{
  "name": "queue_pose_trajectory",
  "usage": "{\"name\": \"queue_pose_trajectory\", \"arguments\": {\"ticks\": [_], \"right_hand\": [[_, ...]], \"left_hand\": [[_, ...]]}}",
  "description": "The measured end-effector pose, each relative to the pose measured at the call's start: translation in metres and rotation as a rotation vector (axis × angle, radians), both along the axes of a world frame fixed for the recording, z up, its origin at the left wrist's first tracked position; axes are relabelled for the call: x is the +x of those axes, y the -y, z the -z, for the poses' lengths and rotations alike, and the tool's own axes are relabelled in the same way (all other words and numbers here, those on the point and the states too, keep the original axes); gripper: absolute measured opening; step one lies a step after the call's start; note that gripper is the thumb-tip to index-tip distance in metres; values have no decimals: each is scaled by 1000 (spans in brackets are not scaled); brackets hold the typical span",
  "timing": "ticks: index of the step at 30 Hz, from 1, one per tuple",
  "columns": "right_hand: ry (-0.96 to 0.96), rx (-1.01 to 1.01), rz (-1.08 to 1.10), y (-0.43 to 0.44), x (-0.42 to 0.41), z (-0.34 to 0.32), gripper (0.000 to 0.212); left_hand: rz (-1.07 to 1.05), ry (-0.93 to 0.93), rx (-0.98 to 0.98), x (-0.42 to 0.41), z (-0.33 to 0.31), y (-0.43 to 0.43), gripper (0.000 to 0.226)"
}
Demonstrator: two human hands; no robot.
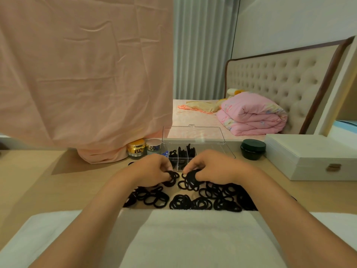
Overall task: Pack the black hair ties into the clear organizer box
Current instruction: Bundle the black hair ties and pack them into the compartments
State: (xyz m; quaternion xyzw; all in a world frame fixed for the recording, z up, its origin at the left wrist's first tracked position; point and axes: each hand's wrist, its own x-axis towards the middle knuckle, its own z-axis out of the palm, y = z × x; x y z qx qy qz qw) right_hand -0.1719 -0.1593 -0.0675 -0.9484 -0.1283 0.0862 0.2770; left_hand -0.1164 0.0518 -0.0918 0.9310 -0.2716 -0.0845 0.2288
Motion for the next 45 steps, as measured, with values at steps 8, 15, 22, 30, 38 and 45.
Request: {"name": "queue_pose_trajectory", "arguments": {"ticks": [8,15,22,30,38,45], "right_hand": [[-88,-290,-124,-30,-2,22,31],[-58,-224,-89,-29,-2,19,14],[-28,341,153,-16,-6,-1,22],[-22,444,363,-19,1,11,13],[-114,428,408,-19,3,12,19],[-305,649,258,4,2,6,35]], "left_hand": [[-44,-156,-187,2,-5,-5,11],[-78,-277,-262,0,-1,-3,15],[-103,-390,-456,-2,4,2,12],[-11,-781,-801,0,-1,1,29],[-46,-502,-615,-5,2,9,31],[-26,-533,-703,-9,-2,9,30]]}}
